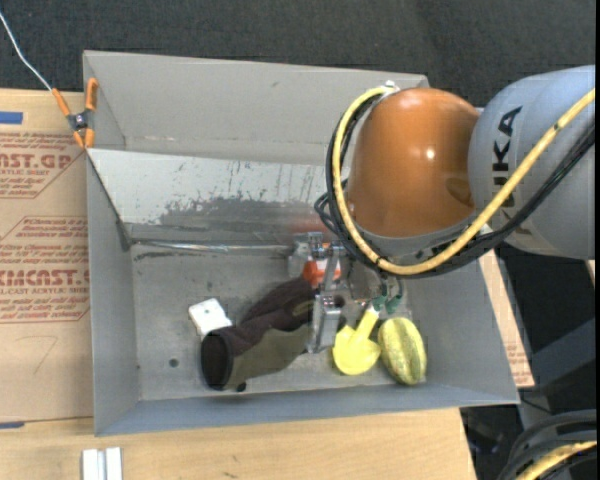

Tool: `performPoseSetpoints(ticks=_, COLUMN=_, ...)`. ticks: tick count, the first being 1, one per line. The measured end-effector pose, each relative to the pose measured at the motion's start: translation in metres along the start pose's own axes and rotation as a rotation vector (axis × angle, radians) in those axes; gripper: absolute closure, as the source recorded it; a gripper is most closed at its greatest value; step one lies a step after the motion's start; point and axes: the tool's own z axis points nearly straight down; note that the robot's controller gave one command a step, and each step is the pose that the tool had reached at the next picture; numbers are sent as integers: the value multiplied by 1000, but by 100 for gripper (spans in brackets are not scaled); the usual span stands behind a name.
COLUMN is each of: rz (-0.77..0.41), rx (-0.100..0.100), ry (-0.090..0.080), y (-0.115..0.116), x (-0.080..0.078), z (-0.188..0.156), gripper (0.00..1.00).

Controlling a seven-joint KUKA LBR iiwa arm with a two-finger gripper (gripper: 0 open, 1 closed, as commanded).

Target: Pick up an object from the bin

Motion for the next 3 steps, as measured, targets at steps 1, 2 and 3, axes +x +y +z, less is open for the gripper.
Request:
performPoseSetpoints(ticks=1, rz=2, rx=-1, ry=-8, y=-1, x=-1, z=-5, gripper=0)
performPoseSetpoints(ticks=2, rz=-125, rx=0, ry=-7, y=5, x=-1, z=59, gripper=0)
performPoseSetpoints(ticks=3, rz=-376, rx=-2, ry=-9, y=64, x=-20, z=142, gripper=100)
